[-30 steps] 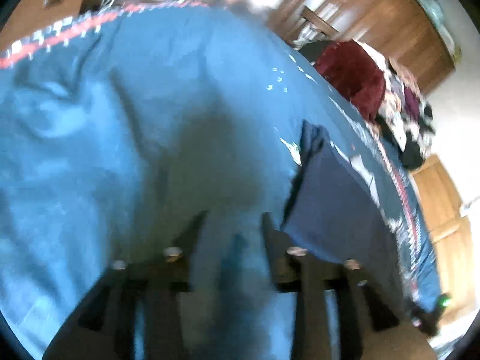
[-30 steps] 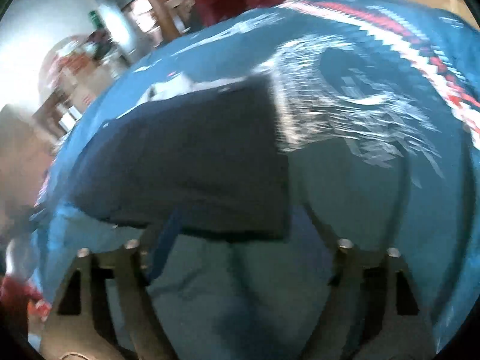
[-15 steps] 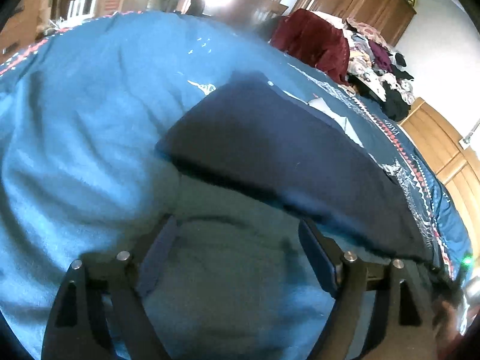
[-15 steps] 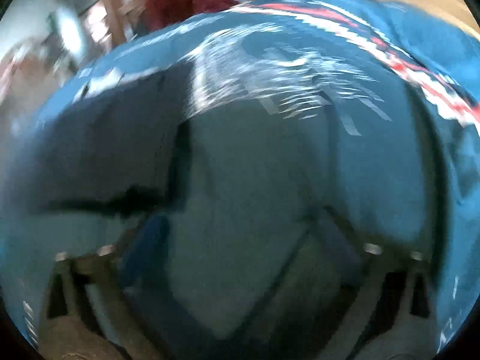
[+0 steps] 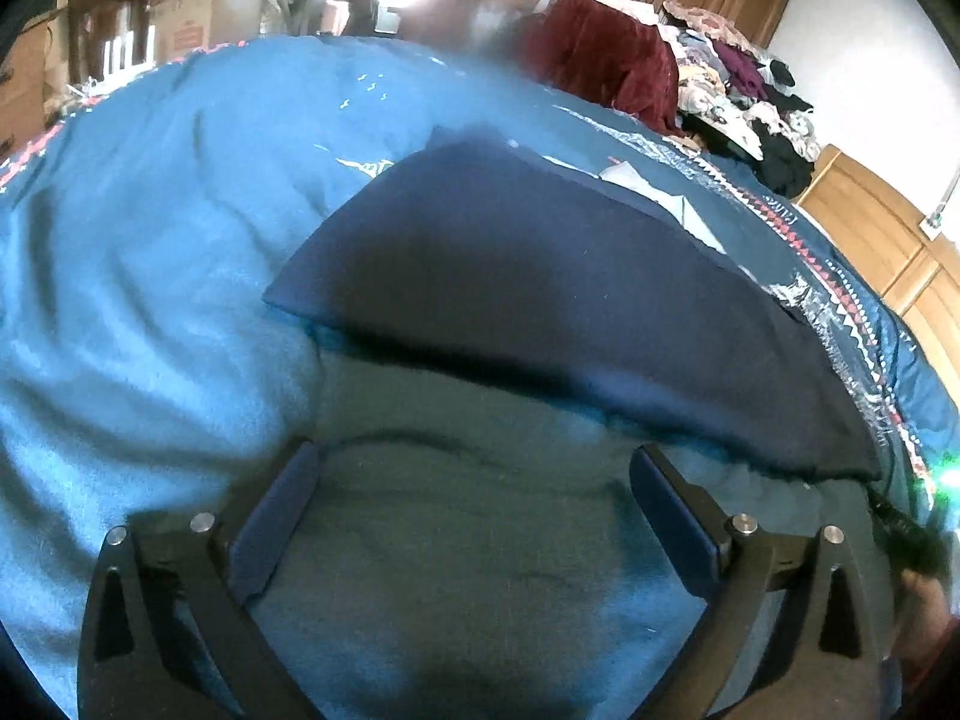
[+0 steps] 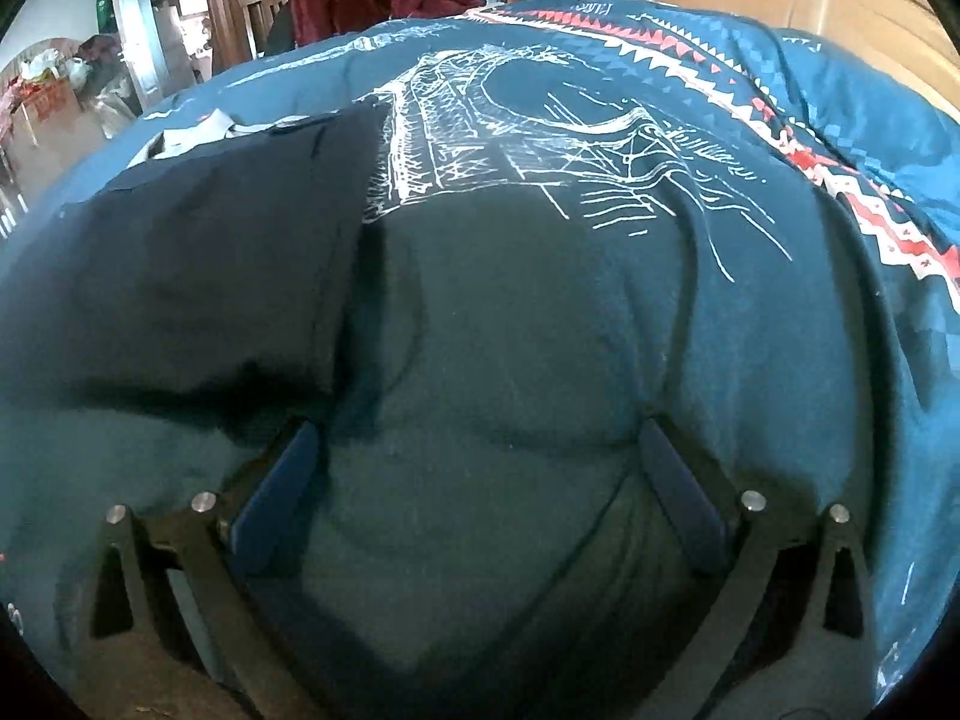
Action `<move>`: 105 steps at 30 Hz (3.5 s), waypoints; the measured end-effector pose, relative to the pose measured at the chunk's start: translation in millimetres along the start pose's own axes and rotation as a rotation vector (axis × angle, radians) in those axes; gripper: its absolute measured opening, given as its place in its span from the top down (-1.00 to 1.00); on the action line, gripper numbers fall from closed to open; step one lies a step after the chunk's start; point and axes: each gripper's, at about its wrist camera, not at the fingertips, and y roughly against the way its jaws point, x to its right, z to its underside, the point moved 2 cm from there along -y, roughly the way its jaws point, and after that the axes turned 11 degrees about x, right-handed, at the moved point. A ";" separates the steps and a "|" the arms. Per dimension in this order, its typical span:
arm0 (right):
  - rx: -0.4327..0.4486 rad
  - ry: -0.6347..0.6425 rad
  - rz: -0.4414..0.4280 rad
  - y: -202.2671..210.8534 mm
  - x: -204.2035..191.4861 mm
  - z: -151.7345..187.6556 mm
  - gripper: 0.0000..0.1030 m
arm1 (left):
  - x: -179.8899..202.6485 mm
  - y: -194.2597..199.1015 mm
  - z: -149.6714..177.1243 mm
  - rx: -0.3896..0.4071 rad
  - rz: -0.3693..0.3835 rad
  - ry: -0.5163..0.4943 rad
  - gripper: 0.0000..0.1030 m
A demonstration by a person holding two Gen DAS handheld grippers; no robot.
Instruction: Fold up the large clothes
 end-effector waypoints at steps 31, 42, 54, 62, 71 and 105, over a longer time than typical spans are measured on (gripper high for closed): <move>0.002 0.003 -0.003 -0.9 1.7 -0.1 -1.00 | 9.4 -1.8 -0.7 -0.032 -0.161 0.015 -1.00; 0.004 -0.001 -0.009 -1.4 0.4 0.7 -1.00 | 19.0 -8.6 9.0 -0.011 -0.220 -0.051 -1.00; 0.002 -0.004 -0.013 -2.2 0.2 0.5 -1.00 | 22.2 -11.6 8.9 -0.020 -0.236 -0.064 -1.00; 0.002 -0.004 -0.014 -2.9 1.0 0.2 -1.00 | 22.3 -11.3 9.0 -0.020 -0.235 -0.063 -1.00; 0.002 -0.007 -0.018 -2.5 1.7 0.6 -1.00 | 21.2 -10.3 8.6 -0.016 -0.228 -0.059 -1.00; -0.013 0.082 -0.101 -0.7 1.8 1.2 -1.00 | 20.4 -10.2 9.6 -0.016 -0.229 -0.057 -1.00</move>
